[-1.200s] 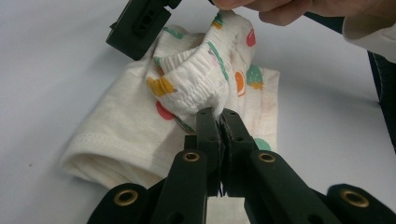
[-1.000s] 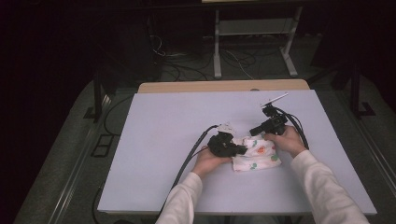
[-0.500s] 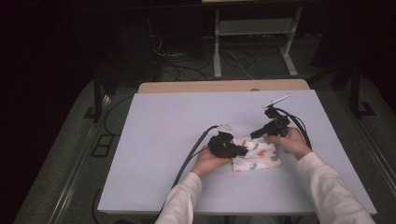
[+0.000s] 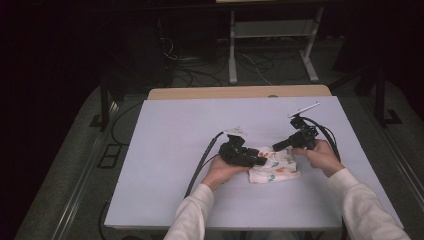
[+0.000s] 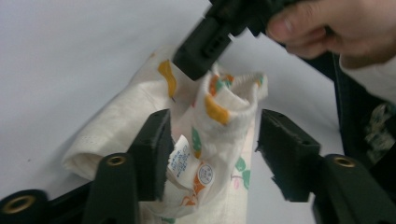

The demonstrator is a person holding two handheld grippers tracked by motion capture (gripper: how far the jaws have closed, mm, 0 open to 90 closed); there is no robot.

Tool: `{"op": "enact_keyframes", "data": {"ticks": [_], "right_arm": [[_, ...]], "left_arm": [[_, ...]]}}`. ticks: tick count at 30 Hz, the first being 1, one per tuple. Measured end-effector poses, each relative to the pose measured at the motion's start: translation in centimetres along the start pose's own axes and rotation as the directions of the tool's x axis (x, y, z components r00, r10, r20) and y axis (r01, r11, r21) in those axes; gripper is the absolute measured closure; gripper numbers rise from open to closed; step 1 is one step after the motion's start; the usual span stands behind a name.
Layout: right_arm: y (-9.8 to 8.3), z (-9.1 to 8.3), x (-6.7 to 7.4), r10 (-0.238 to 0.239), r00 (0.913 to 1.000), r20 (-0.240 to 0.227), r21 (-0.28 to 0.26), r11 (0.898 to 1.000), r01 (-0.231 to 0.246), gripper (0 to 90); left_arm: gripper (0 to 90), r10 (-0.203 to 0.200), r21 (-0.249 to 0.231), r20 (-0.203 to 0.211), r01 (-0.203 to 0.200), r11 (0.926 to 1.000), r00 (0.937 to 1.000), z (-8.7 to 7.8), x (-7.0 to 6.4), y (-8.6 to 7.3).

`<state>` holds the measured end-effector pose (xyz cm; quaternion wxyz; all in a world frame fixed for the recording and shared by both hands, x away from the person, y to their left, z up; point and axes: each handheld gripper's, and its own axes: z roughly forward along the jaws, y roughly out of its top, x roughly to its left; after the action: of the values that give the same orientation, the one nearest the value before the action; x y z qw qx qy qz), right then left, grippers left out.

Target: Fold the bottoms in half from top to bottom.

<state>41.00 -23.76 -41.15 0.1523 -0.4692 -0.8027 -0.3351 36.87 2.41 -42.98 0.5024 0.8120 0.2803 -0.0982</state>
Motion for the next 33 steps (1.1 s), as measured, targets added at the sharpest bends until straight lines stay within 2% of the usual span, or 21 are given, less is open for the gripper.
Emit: {"op": "enact_keyframes", "data": {"ticks": [3, 9, 15, 26, 33], "right_arm": [[-0.6, -0.2, 0.2, 0.005, 0.9999, -0.012, -0.011, 1.000, -0.005, 88.8], [-1.9, -0.5, 0.7, -0.003, 0.9996, -0.027, -0.026, 1.000, 0.003, 88.8], [-3.0, -0.8, 1.2, -0.014, 0.9992, -0.039, -0.039, 0.999, 0.013, 88.8], [-5.4, -0.2, 2.1, -0.044, 0.9985, -0.033, -0.015, 0.999, 0.044, 88.8], [-6.6, -0.1, 2.5, -0.080, 0.9962, -0.034, -0.028, 0.996, 0.079, 88.8]], "left_arm": [[32.6, -0.051, -0.027, 0.002, 0.051, 0.9983, 0.9987, -0.3, 0.4, 0.2], [14.3, -0.095, -0.059, -0.027, 0.093, 0.9939, 0.9951, -0.5, 0.8, 0.3], [0.7, -0.114, -0.073, -0.106, 0.106, 0.9917, 0.9879, -0.6, 1.1, 0.4], [0.0, -0.123, -0.090, -0.138, 0.111, 0.9897, 0.9827, -0.7, 1.2, 0.5], [0.0, -0.122, -0.080, -0.164, 0.110, 0.9908, 0.9789, -0.6, 1.4, 0.4]]}}
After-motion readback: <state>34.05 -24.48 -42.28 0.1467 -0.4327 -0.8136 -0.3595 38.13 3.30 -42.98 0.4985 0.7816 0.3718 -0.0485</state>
